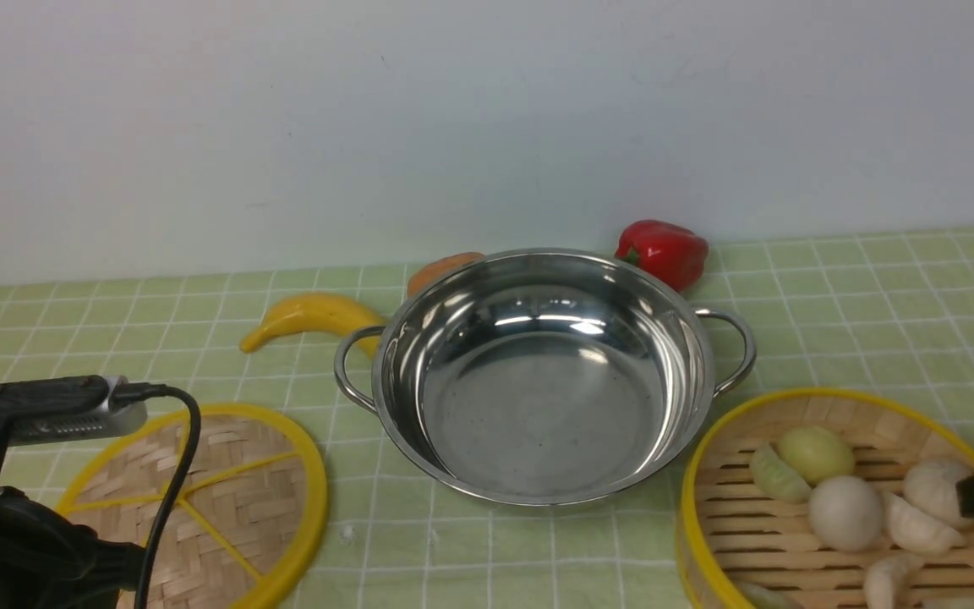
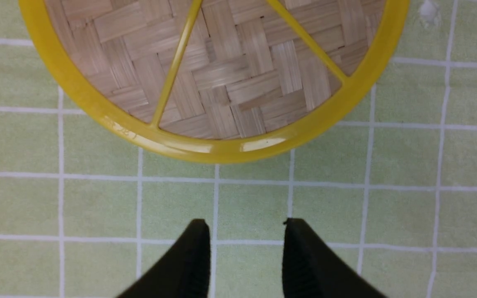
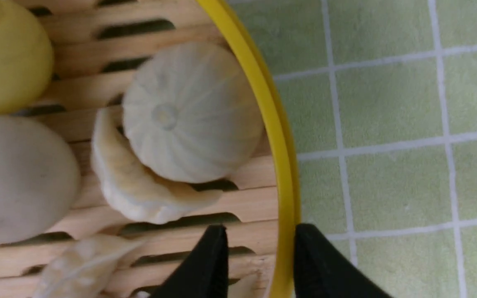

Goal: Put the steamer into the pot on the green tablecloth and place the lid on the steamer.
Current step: 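Reach for and grasp the rim of the bamboo steamer holding the buns with the right gripper, then place the bamboo steamer basket of food into the steel pot with the right gripper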

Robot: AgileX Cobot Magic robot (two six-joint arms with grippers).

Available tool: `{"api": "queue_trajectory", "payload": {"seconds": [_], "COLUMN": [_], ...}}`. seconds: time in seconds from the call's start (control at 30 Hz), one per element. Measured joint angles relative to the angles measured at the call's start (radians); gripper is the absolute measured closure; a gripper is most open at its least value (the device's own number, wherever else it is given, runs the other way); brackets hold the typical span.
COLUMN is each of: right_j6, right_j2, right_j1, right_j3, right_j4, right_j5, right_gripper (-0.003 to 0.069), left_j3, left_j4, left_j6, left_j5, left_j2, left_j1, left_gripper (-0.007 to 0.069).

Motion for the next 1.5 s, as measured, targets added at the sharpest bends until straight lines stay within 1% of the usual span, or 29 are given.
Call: {"api": "queue_trajectory", "payload": {"seconds": [0.1, 0.13, 0.17, 0.2, 0.27, 0.3, 0.47, 0.5, 0.6, 0.7, 0.8, 0.83, 0.87, 0.93, 1.03, 1.07, 1.13, 1.17, 1.23, 1.27, 1.4, 1.5], "right_j6": [0.004, 0.006, 0.012, 0.014, 0.032, 0.041, 0.061, 0.06, 0.052, 0.018, -0.034, -0.037, -0.052, -0.063, -0.06, -0.052, -0.042, -0.023, -0.011, -0.008, -0.004, -0.004], "right_j2": [0.055, 0.096, 0.122, 0.121, 0.128, 0.128, 0.08, 0.076, 0.005, -0.039, -0.042, -0.041, -0.027, 0.012, 0.139, 0.186, 0.237, 0.332, 0.427, 0.437, 0.649, 0.724], "right_j1": [0.0, 0.0, 0.0, 0.0, 0.0, 0.0, 0.0, 0.0, 0.0, 0.0, 0.003, 0.004, 0.019, 0.054, 0.158, 0.191, 0.223, 0.272, 0.313, 0.317, 0.394, 0.414], "right_j3": [0.0, 0.0, -0.004, -0.004, -0.018, -0.026, -0.085, -0.089, -0.188, -0.32, -0.467, -0.476, -0.541, -0.625, -0.785, -0.833, -0.881, -0.969, -1.059, -1.069, -1.266, -1.325], "right_j4": [-0.003, -0.008, -0.018, -0.021, -0.039, -0.068, -0.159, -0.164, -0.233, -0.224, -0.151, -0.145, -0.106, -0.068, -0.027, -0.023, -0.021, -0.018, -0.018, -0.018, -0.03, -0.046], "right_j5": [-0.014, -0.023, -0.018, -0.018, 0.003, 0.025, 0.204, 0.213, 0.376, 0.472, 0.513, 0.514, 0.521, 0.528, 0.531, 0.532, 0.53, 0.527, 0.527, 0.527, 0.554, 0.555], "right_gripper": [0.0418, 0.0441, 0.0491, 0.0491, 0.0577, 0.0608, 0.0606, 0.0606, 0.0606, 0.0606, 0.0606, 0.0606, 0.0606, 0.0606, 0.0606, 0.0606, 0.0606, 0.0606, 0.0606, 0.0606, 0.0606, 0.0606], "left_j3": [0.0, 0.0, 0.0, 0.0, 0.0, -0.001, -0.001, -0.001, -0.001, -0.001, -0.001, -0.001, -0.001, -0.001, -0.001, -0.001, -0.001, -0.001, -0.001, -0.001, -0.001, -0.001], "left_j4": [0.0, 0.0, 0.0, 0.0, 0.0, -0.001, -0.001, -0.001, -0.001, -0.001, -0.001, -0.001, -0.001, -0.001, -0.001, -0.001, -0.001, -0.001, -0.001, -0.001, -0.001, -0.001], "left_j6": [0.001, 0.001, 0.001, 0.001, 0.001, 0.001, 0.002, 0.002, 0.002, 0.002, 0.002, 0.002, 0.002, 0.002, 0.002, 0.002, 0.002, 0.002, 0.002, 0.002, 0.002, 0.002], "left_j5": [0.0, 0.0, 0.0, 0.0, 0.0, 0.0, 0.0, 0.0, 0.0, 0.0, 0.0, 0.0, 0.0, 0.0, 0.0, 0.0, 0.0, 0.0, 0.0, 0.0, 0.0, 0.0], "left_j2": [0.0, 0.0, 0.0, 0.0, 0.0, 0.0, 0.0, 0.0, 0.0, 0.0, 0.0, 0.0, 0.0, 0.0, 0.0, 0.0, 0.0, 0.0, 0.0, 0.0, 0.0, 0.0], "left_j1": [0.0, 0.0, 0.0, 0.0, 0.0, 0.0, 0.0, 0.0, 0.0, 0.0, 0.0, 0.0, 0.0, 0.0, 0.0, 0.0, 0.0, 0.0, 0.0, 0.0, 0.0, 0.0], "left_gripper": [0.0382, 0.0382, 0.0382, 0.0382, 0.0382, 0.0382, 0.0382, 0.0382, 0.0382, 0.0382, 0.0382, 0.0382, 0.0382, 0.0382, 0.0382, 0.0382, 0.0382, 0.0382, 0.0382, 0.0382, 0.0382, 0.0382]}}
